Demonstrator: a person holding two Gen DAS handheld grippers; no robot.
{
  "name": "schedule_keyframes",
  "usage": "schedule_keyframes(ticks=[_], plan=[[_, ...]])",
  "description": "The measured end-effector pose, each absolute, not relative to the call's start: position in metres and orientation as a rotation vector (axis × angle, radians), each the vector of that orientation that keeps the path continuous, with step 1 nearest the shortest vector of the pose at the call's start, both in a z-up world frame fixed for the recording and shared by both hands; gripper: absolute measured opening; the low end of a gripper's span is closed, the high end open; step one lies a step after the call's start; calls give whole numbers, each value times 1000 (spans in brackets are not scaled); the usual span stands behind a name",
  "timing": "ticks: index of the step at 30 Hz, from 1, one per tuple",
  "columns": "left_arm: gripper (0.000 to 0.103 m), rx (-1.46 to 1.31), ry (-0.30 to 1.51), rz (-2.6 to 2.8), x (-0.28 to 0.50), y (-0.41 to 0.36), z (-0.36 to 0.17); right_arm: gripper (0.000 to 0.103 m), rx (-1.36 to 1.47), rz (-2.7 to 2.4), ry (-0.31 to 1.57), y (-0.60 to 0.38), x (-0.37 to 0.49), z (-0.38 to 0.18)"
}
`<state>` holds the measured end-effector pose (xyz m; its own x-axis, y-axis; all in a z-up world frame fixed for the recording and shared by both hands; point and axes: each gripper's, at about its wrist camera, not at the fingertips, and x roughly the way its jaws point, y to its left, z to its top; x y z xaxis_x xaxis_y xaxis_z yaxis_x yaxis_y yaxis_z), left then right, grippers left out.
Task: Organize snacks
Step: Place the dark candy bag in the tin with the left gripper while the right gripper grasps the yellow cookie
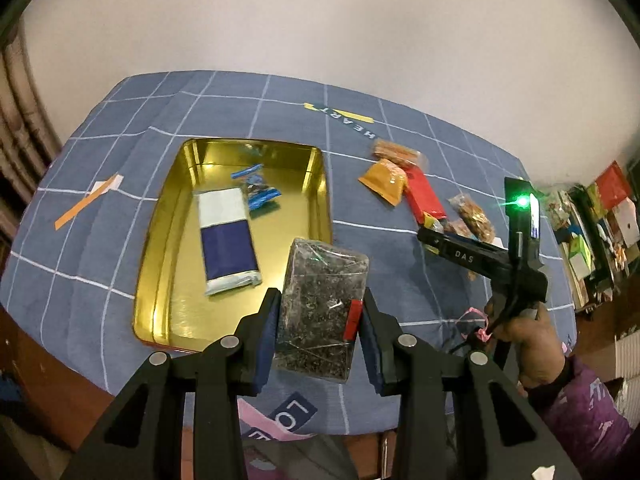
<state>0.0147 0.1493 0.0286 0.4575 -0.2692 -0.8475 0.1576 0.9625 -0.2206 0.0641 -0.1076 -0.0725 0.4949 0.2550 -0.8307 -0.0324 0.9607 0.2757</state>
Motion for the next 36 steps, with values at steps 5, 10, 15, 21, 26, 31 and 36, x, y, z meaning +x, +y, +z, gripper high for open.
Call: schedule_keyframes(ticks=[5, 10, 15, 21, 26, 31, 36], plan=[[34, -130, 1068, -236, 20, 161, 27, 30, 204, 172, 1059, -104, 72, -78], [34, -90, 1057, -234, 33, 164, 24, 26, 245, 220, 1028, -117, 50, -68], [34, -43, 1087, -253, 61, 158, 7, 26, 274, 267, 966, -126, 18, -40], [34, 27, 1091, -256, 92, 145, -13, 26, 324, 282, 908, -141, -6, -14], [34, 55, 1107, -247, 115, 139, -29, 26, 346, 285, 877, -144, -19, -4], [34, 75, 1104, -262, 140, 135, -38, 26, 347, 296, 871, -143, -24, -1], [34, 76, 1113, -284, 166, 130, -45, 26, 352, 297, 872, -142, -26, -1]])
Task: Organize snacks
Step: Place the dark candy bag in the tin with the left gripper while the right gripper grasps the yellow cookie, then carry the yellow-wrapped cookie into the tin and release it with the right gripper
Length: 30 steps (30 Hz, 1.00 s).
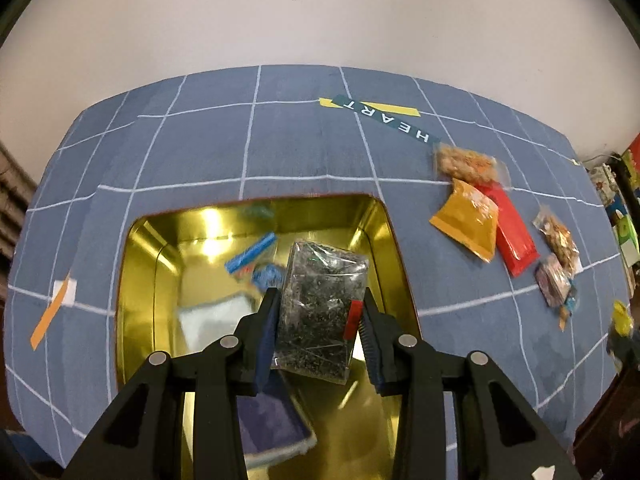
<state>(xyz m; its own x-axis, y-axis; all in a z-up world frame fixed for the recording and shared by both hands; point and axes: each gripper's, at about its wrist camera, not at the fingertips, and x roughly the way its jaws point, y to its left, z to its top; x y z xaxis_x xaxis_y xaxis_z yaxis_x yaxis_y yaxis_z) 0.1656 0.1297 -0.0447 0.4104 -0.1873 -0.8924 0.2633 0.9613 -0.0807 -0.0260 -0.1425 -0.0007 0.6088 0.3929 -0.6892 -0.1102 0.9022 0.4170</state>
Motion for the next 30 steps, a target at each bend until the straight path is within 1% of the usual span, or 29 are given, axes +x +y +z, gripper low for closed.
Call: schedule_keyframes(ticks=[4, 5, 6, 8, 11, 14, 15, 17, 19, 21, 25, 26, 30], plan=[[35, 73, 1131, -287, 179, 126, -50, 26, 348, 297, 870, -141, -27, 0], [39, 67, 1132, -293, 181, 126, -50, 26, 347, 297, 871, -141, -27, 0], [48, 56, 1136, -293, 183, 127, -50, 26, 347, 297, 870, -141, -27, 1], [56, 35, 1137, -275, 182, 132, -47, 26, 343, 299, 871, -141, -27, 1], [57, -21, 1104, -244, 170, 144, -34, 26, 339, 302, 870, -140, -27, 2], [58, 7, 1052, -149, 139, 152, -14, 26, 333, 321, 868, -134, -25, 6], [60, 20, 1041, -111, 129, 155, -9, 26, 327, 333, 865, -131, -24, 9], [61, 11, 1028, -61, 106, 163, -2, 26, 309, 366, 857, -120, -21, 15], [64, -13, 1007, 8, 81, 175, 6, 26, 284, 413, 849, -104, -17, 21], [83, -21, 1004, 108, 57, 189, 11, 26, 260, 474, 852, -84, -10, 26], [85, -38, 975, 229, 20, 210, 18, 26, 223, 588, 874, -38, 8, 28], [87, -36, 971, 247, 15, 213, 18, 26, 222, 615, 880, -27, 15, 27], [88, -19, 939, 289, 6, 226, 22, 26, 221, 694, 944, 21, 50, 18]])
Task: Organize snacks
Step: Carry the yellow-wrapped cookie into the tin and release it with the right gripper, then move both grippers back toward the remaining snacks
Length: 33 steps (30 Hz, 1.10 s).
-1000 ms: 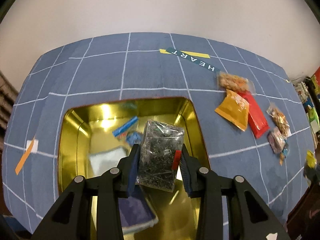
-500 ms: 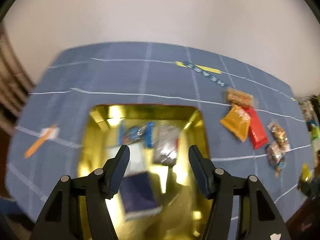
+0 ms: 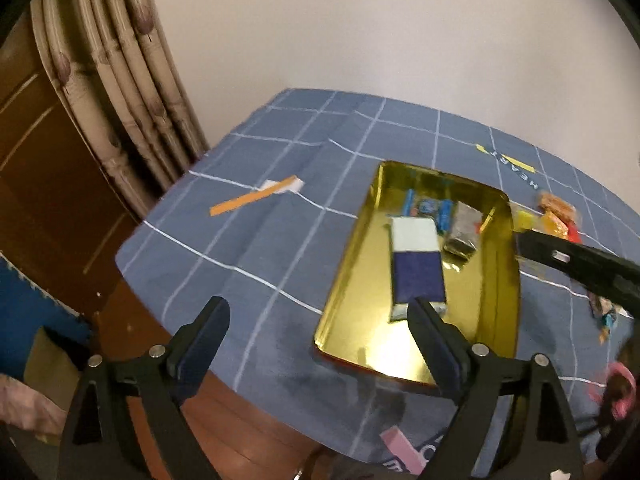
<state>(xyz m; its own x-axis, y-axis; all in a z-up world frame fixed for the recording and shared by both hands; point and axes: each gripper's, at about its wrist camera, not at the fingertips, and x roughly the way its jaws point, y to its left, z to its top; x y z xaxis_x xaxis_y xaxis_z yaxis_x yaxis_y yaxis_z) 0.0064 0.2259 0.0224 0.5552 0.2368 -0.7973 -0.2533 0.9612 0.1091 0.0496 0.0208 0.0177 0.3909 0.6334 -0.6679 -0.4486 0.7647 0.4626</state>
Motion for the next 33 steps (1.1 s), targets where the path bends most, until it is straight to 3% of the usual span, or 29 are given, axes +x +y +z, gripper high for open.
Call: schedule_keyframes(ticks=[18, 20, 23, 33], plan=[[88, -56, 986, 281, 12, 251, 13, 29, 252, 602, 1160, 156, 155, -47], [88, -49, 992, 281, 13, 251, 11, 30, 284, 603, 1152, 157, 160, -47], [88, -35, 999, 277, 13, 248, 9, 42, 335, 629, 1119, 152, 159, -39], [88, 51, 1003, 240, 8, 221, 7, 43, 330, 623, 905, 60, 97, 14]])
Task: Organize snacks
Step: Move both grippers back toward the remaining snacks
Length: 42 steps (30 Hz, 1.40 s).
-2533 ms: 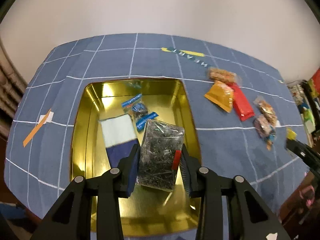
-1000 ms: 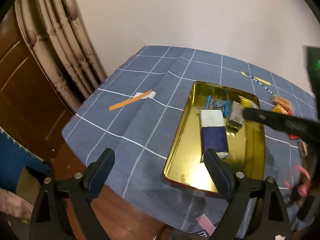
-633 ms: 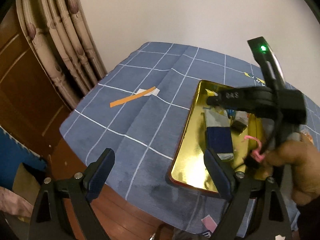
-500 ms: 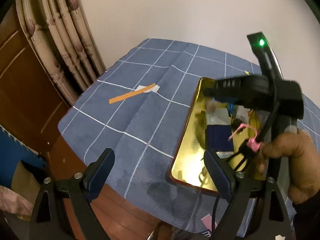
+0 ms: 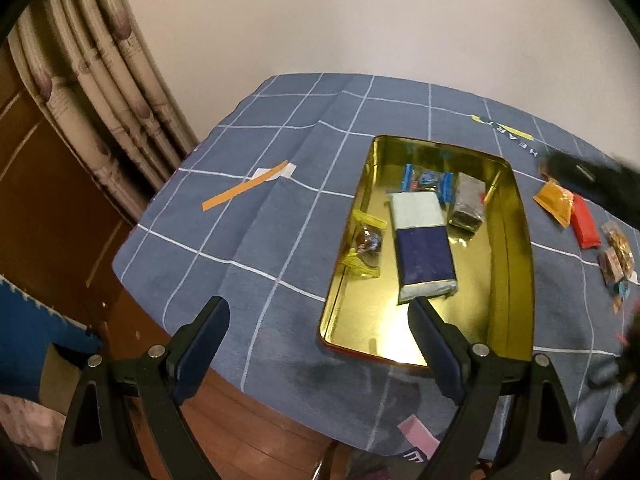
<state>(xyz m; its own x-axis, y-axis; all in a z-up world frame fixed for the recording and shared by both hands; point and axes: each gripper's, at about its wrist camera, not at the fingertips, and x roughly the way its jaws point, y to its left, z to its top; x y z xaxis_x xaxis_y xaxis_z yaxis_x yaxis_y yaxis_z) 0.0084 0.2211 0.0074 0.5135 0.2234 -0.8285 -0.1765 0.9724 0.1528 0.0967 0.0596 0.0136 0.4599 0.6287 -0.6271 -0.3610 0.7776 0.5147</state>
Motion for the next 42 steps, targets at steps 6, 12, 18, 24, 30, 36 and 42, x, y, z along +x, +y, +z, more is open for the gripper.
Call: schedule_keyframes(ticks=[6, 12, 18, 24, 30, 36, 42], plan=[[89, 90, 994, 225, 4, 205, 10, 43, 213, 384, 796, -53, 28, 20], [91, 158, 985, 211, 0, 181, 9, 45, 117, 83, 799, -161, -16, 3], [91, 230, 989, 193, -2, 160, 4, 48, 177, -50, 823, -228, -36, -20], [91, 269, 994, 176, -4, 141, 1, 54, 195, -125, 825, -251, -39, -41], [91, 313, 998, 144, 0, 120, 1, 55, 218, -213, 848, -277, -43, -67], [91, 319, 1022, 49, 11, 97, 2, 58, 263, -266, 859, -299, -45, -79], [91, 341, 1028, -93, 31, 59, 10, 64, 275, -275, 846, -306, -41, -80]])
